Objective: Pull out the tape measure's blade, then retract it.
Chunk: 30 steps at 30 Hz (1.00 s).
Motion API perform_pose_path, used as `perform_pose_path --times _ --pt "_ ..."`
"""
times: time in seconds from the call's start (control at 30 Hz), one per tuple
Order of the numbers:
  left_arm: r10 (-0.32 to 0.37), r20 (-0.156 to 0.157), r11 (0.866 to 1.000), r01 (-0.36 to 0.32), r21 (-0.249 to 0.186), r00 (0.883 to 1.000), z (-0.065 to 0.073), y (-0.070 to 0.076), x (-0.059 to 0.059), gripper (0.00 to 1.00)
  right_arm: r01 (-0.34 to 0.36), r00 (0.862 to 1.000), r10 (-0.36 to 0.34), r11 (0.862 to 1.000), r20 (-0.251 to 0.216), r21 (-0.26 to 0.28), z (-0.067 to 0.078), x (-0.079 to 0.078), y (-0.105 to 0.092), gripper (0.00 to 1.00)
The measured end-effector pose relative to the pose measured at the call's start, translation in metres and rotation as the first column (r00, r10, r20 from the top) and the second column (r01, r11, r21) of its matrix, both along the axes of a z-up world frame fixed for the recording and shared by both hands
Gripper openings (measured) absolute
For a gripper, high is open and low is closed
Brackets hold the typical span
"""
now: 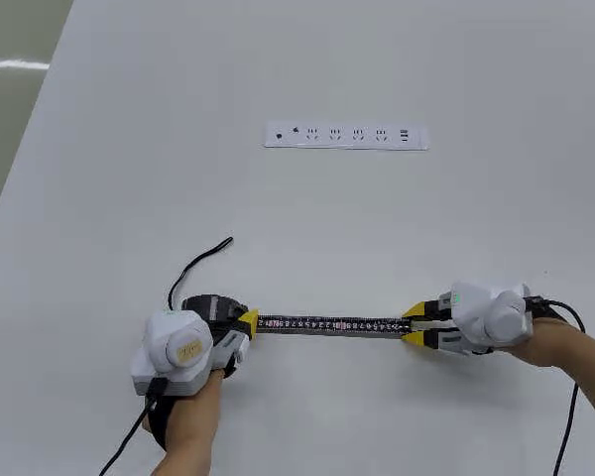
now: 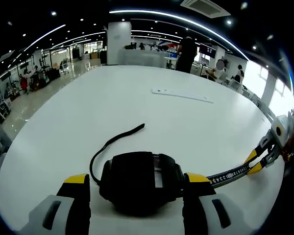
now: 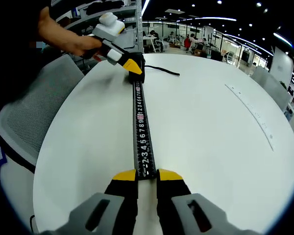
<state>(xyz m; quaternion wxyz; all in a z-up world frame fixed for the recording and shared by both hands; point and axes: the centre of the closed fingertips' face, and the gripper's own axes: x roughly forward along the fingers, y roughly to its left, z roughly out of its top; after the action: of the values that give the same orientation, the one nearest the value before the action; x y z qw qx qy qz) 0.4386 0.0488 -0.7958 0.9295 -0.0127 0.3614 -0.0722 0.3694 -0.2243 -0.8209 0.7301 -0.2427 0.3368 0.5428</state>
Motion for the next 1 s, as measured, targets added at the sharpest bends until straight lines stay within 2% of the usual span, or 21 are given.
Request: perform_pose_path --times 0.03,0.13,0.17,0.33,0.6,1.0 --pt "0.001 -0.014 1.0 -0.001 -0.006 1.0 -0.001 -0.0004 -0.0015 0.73 -0.001 1.0 0.001 1.0 0.001 0.0 0.0 0.0 -0.0001 0.12" --pt "-0.011 -0.013 1.0 0.011 -0.019 1.0 -0.0001 -0.0068 -0.0031 0.66 0.002 1.0 -0.002 1.0 -0.001 -0.001 0.0005 -0.0004 -0.0002 0.12" --pt "-0.006 -0.007 1.0 0.006 -0.006 1.0 0.0007 -0.0056 -0.0031 0.65 0.0 1.0 0.0 1.0 0.0 -0.002 0.0011 -0.0008 0.0 0.12" --pt "-0.007 -0.014 1.0 0.007 -0.01 1.0 0.0004 -0.0052 -0.0039 0.64 -0.002 1.0 0.002 1.0 0.004 -0.01 0.0004 -0.0008 -0.0009 0.12" --pt "-0.033 -0.006 0.999 0.033 0.006 0.999 0.001 -0.0036 -0.0042 0.61 -0.017 1.0 0.017 0.999 0.008 -0.03 0.0007 -0.0029 -0.0001 0.12" --pt "-0.032 -0.025 0.999 0.032 -0.002 0.999 -0.0002 -0.0033 -0.0042 0.6 -0.018 1.0 0.019 0.999 0.007 -0.041 0.0 -0.003 -0.0007 0.12"
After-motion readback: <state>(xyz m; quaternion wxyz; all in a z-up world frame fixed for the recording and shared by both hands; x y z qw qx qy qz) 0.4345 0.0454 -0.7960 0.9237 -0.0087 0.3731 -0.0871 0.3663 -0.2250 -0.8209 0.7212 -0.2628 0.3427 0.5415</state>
